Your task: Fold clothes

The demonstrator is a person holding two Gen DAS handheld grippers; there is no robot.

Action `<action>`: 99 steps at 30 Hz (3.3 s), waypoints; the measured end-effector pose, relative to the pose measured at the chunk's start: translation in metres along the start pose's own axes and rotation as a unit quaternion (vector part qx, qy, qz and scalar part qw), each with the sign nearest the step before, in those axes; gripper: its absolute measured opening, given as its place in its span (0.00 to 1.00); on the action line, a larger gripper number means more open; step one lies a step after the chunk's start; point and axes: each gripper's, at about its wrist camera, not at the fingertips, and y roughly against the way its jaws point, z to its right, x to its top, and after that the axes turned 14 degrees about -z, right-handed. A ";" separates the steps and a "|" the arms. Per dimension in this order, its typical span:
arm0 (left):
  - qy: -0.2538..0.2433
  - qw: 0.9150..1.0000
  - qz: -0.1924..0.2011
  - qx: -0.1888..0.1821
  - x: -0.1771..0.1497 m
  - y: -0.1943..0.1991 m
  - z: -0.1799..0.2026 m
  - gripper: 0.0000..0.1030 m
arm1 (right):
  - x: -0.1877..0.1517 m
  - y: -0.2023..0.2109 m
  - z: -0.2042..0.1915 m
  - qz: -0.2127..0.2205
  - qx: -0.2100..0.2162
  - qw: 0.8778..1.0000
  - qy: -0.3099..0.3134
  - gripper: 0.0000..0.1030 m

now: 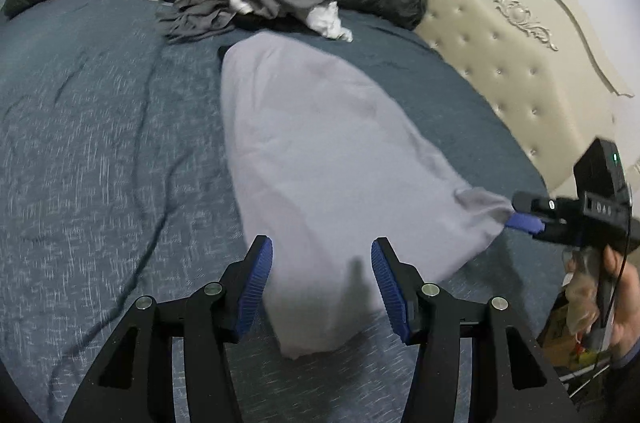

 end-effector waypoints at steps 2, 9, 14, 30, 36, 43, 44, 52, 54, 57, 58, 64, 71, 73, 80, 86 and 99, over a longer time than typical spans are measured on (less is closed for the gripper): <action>-0.005 1.000 -0.006 0.001 -0.003 -0.006 0.000 0.54 | 0.006 -0.011 -0.007 -0.009 -0.018 1.000 0.008 0.62; -0.018 0.999 -0.027 0.009 -0.012 -0.025 0.007 0.54 | 0.014 -0.045 -0.011 -0.021 -0.084 0.995 0.050 0.22; -0.015 0.999 -0.035 0.007 -0.016 -0.034 0.007 0.54 | 0.008 -0.033 -0.012 0.005 -0.078 0.994 0.071 0.09; -0.005 0.998 -0.068 0.016 -0.026 -0.055 0.001 0.54 | -0.001 -0.003 0.008 0.017 -0.157 0.985 0.067 0.38; -0.006 0.997 -0.068 0.020 -0.028 -0.053 0.004 0.54 | -0.006 -0.003 -0.037 0.029 -0.172 0.970 0.169 0.14; -0.016 0.997 -0.073 0.020 -0.034 -0.053 0.007 0.54 | -0.002 -0.049 -0.021 -0.034 -0.214 0.960 0.177 0.02; -0.017 0.997 -0.074 0.017 -0.035 -0.054 0.008 0.54 | -0.001 -0.053 -0.013 -0.040 -0.220 0.959 0.173 0.01; -0.023 0.996 -0.081 0.016 -0.037 -0.070 0.005 0.54 | 0.002 -0.091 0.029 -0.071 -0.229 0.956 0.167 0.00; -0.016 0.996 -0.087 0.010 -0.037 -0.075 0.001 0.56 | 0.004 -0.097 0.034 -0.075 -0.229 0.956 0.165 0.00; -0.009 0.996 -0.089 0.007 -0.035 -0.073 -0.002 0.56 | 0.008 -0.098 0.028 -0.081 -0.245 0.952 0.167 0.00; -0.013 0.996 -0.086 0.012 -0.033 -0.068 0.000 0.56 | 0.008 -0.095 0.025 -0.081 -0.250 0.950 0.167 0.00; -0.007 0.999 -0.028 0.017 -0.022 -0.023 0.001 0.56 | -0.003 -0.054 0.003 -0.048 -0.244 0.949 0.192 0.00; -0.029 0.998 -0.049 -0.008 -0.019 -0.040 0.027 0.54 | -0.008 -0.066 0.013 -0.055 -0.250 0.949 0.186 0.00; -0.031 0.998 -0.060 -0.003 -0.023 -0.049 0.026 0.51 | -0.006 -0.075 0.019 -0.062 -0.250 0.949 0.184 0.00; -0.040 0.996 -0.073 0.024 -0.025 -0.070 0.028 0.32 | 0.000 -0.093 0.031 -0.077 -0.240 0.951 0.181 0.00; -0.036 0.997 -0.059 0.031 -0.022 -0.050 0.029 0.32 | 0.005 -0.078 0.020 -0.068 -0.241 0.951 0.179 0.00; -0.020 0.998 -0.052 0.015 -0.021 -0.043 0.015 0.29 | 0.009 -0.063 0.019 -0.056 -0.236 0.953 0.179 0.00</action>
